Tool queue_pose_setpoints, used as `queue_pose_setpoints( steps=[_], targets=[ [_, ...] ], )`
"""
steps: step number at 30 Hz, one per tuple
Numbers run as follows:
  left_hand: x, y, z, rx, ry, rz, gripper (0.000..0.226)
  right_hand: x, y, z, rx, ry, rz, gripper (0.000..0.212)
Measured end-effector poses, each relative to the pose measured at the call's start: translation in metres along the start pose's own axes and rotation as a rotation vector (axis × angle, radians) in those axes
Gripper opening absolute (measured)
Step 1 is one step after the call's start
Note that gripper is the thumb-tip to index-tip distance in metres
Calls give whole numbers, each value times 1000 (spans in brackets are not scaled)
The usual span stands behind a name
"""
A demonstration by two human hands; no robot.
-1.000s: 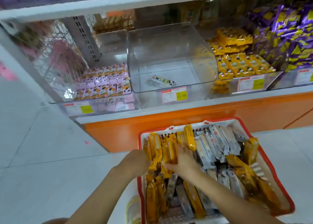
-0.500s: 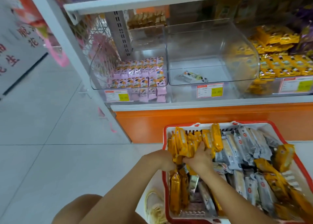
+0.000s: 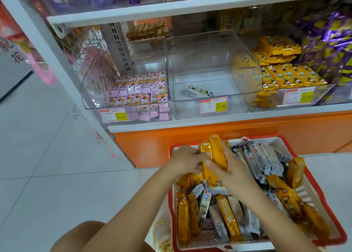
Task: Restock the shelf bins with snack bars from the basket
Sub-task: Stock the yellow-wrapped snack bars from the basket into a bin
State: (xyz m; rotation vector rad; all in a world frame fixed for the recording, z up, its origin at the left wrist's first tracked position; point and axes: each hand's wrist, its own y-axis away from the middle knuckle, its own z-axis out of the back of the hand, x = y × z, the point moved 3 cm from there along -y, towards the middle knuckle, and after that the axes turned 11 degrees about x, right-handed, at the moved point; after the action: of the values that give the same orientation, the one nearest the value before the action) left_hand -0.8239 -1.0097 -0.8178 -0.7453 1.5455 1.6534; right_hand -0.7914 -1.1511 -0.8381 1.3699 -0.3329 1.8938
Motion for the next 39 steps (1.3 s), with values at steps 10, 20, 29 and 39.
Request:
queue_pose_setpoints(
  steps=[10, 20, 29, 39],
  targets=[
    [-26, 3, -12, 361, 811, -197, 35, 27, 30, 42, -409, 22, 172, 34],
    [-51, 2, -18, 343, 909, -382, 31, 37, 25, 45, -371, 87, 218, 68],
    [-113, -5, -4, 49, 306, -603, 37, 55, 2, 115, -612, -125, 310, 44],
    [-112, -50, 21, -537, -757, -551, 27, 72, -116, 269, -771, 401, 127, 39]
  ],
)
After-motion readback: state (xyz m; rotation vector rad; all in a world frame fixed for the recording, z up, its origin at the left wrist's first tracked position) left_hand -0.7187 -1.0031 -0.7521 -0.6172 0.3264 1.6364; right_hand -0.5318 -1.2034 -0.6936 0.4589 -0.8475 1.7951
